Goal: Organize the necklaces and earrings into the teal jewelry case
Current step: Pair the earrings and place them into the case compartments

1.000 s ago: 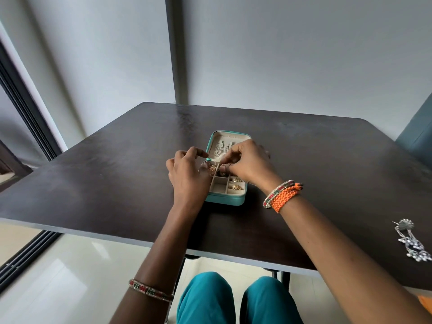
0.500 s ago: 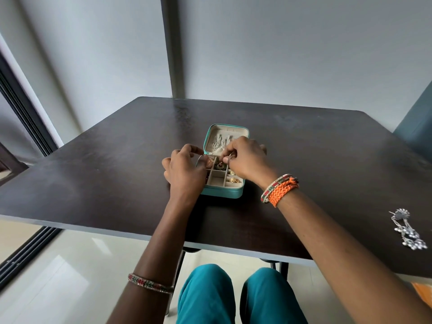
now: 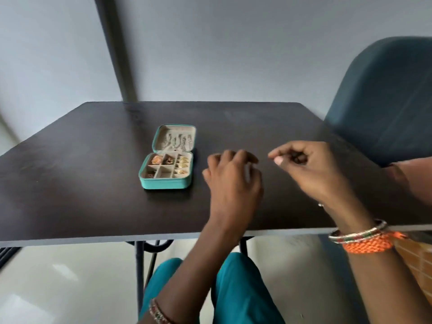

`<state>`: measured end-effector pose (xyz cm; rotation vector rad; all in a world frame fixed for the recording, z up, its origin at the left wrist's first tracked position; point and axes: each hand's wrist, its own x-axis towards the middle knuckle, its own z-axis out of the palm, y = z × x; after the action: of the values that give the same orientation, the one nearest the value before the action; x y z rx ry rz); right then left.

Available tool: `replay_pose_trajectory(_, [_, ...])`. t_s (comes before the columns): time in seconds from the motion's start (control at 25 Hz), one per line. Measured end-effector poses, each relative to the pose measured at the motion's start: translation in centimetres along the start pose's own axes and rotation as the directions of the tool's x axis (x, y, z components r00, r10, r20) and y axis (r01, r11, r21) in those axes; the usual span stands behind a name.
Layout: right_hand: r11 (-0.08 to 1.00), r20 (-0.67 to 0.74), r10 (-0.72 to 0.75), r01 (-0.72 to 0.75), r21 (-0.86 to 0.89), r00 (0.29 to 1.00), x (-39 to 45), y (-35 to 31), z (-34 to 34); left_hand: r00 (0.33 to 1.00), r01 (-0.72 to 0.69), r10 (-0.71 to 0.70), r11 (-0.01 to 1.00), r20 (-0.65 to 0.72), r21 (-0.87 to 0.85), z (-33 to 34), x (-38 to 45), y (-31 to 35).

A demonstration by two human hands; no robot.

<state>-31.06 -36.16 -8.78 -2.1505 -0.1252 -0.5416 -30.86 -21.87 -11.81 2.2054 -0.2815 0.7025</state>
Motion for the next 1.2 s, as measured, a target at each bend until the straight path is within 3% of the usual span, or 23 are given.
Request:
replay_pose_trajectory(0.12, [0.988,-0.076,0.151,-0.153,-0.021,0.986,-1.0,3.5,-4.9,0.968,0.051,-0.043,0.998,0.249,-0.025,3.8,-1.0,2.7])
replay_pose_trajectory(0.32, [0.937,-0.126,0.315,-0.329,-0.119,0.941,-1.2,9.9,-7.8,0.913,0.142,-0.111,0.989,0.393,-0.049,8.6,-0.4,4.7])
replay_pose_trajectory(0.44, [0.934,-0.081,0.346,-0.351,-0.069,0.935,-0.7,10.5,-6.7,0.906,0.154,-0.125,0.987,0.405,-0.039,10.8,0.4,5.0])
replay_pose_trajectory(0.6, [0.932,-0.072,0.331,-0.338,-0.129,0.941,-0.2,10.9,-5.7,0.926,0.118,-0.119,0.993,0.358,0.023,12.0,0.6,5.2])
replay_pose_trajectory(0.68, [0.928,-0.072,0.353,-0.359,-0.103,0.933,-0.2,10.9,-5.6,0.932,0.134,-0.115,0.99,0.344,-0.033,11.9,0.7,4.9])
replay_pose_trajectory(0.88, [0.902,-0.044,0.353,-0.327,0.282,0.935,-1.4,7.9,-6.1,0.915,0.289,-0.13,0.871,0.382,-0.397,9.4,1.0,4.0])
replay_pose_trajectory(1.04, [0.754,0.08,0.316,-0.302,0.583,0.945,-2.8,3.6,-6.0,0.94,0.262,-0.062,0.759,0.335,-0.595,5.2,0.4,4.1])
replay_pose_trajectory(1.2, [0.65,0.096,0.238,-0.232,0.724,0.967,-3.8,-0.3,-4.6,0.955,0.251,-0.052,0.667,0.293,-0.702,0.0,-0.4,4.7])
